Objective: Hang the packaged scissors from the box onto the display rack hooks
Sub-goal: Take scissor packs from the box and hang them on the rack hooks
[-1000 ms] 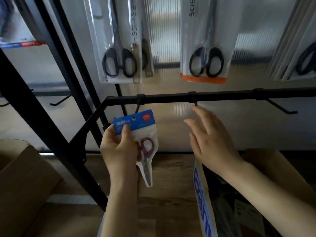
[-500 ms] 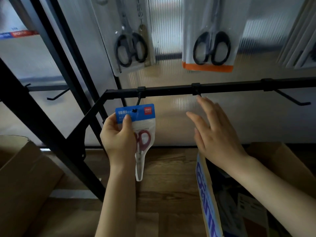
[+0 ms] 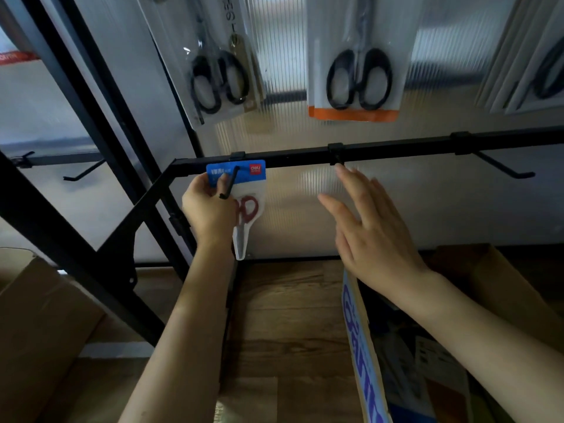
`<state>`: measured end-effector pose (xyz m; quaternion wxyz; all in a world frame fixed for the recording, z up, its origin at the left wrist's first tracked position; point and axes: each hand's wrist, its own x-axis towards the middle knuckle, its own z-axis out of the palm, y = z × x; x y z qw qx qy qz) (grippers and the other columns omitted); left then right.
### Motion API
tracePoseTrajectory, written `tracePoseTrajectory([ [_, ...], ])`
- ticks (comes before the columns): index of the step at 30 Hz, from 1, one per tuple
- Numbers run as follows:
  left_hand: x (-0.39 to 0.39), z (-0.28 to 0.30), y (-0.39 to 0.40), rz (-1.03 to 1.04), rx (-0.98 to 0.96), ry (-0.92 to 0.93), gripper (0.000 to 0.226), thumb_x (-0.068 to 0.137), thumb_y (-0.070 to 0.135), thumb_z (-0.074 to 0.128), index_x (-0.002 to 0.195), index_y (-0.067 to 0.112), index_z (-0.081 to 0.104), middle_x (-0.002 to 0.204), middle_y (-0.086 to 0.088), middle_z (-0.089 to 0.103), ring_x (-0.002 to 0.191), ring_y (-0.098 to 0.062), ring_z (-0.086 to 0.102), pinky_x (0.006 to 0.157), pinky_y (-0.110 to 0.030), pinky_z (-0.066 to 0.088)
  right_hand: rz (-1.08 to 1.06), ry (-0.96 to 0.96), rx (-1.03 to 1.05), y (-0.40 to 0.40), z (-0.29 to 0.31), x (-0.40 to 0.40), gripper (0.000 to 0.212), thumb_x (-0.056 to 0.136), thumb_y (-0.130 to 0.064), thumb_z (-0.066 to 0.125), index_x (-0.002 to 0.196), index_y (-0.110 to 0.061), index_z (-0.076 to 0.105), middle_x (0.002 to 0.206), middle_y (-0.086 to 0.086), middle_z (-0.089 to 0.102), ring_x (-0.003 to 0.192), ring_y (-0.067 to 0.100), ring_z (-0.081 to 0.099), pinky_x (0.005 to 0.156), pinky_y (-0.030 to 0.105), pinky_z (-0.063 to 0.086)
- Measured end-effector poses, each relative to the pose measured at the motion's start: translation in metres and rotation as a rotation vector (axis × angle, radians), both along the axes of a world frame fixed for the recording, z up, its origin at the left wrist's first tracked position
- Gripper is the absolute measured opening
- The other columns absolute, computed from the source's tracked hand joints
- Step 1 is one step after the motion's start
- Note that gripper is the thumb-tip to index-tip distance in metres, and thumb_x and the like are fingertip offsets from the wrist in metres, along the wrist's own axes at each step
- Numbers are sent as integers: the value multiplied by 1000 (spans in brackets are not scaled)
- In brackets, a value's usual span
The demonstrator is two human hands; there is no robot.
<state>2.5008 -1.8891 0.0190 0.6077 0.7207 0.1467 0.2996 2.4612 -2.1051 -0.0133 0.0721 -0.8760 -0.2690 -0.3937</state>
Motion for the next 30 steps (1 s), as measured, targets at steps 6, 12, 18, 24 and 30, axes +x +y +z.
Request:
tracePoseTrajectory([
  [6,-15,-30,-24,171,-41,64,71,85,35,67,143,15,31,138,-3,46,128,-17,44,108,-35,37,-26,1,-109,-19,1,-11,70,78,-4,65,141,-12,35,152,17,17,139,34,21,113,51,21],
  [12,-61,-59,-120,55,65,155,78,85,32,65,147,13,21,148,-8,33,136,-26,27,110,-39,21,-80,38,-257,-50,-14,-27,73,81,-12,59,147,-15,27,156,15,15,142,33,17,115,50,18],
  [18,-101,-93,-201,-195,273,262,74,89,29,59,147,11,18,149,-9,28,137,-27,24,111,-40,21,-45,155,-535,-124,-48,-53,78,74,1,61,146,-10,31,156,14,16,144,29,15,116,46,12],
  [24,-103,-148,-232,-708,1048,403,75,93,37,51,150,16,7,156,-9,10,144,-27,4,116,-42,10,-203,380,-541,-190,-108,-94,81,69,-2,68,143,-5,34,153,15,26,141,27,18,115,42,9],
  [30,-95,-191,-239,-1089,1674,636,87,89,49,53,150,18,0,158,-13,-2,145,-32,-5,115,-50,6,-234,525,-501,-219,-143,-126,78,67,-6,73,139,-5,44,149,16,36,139,30,28,112,44,17],
])
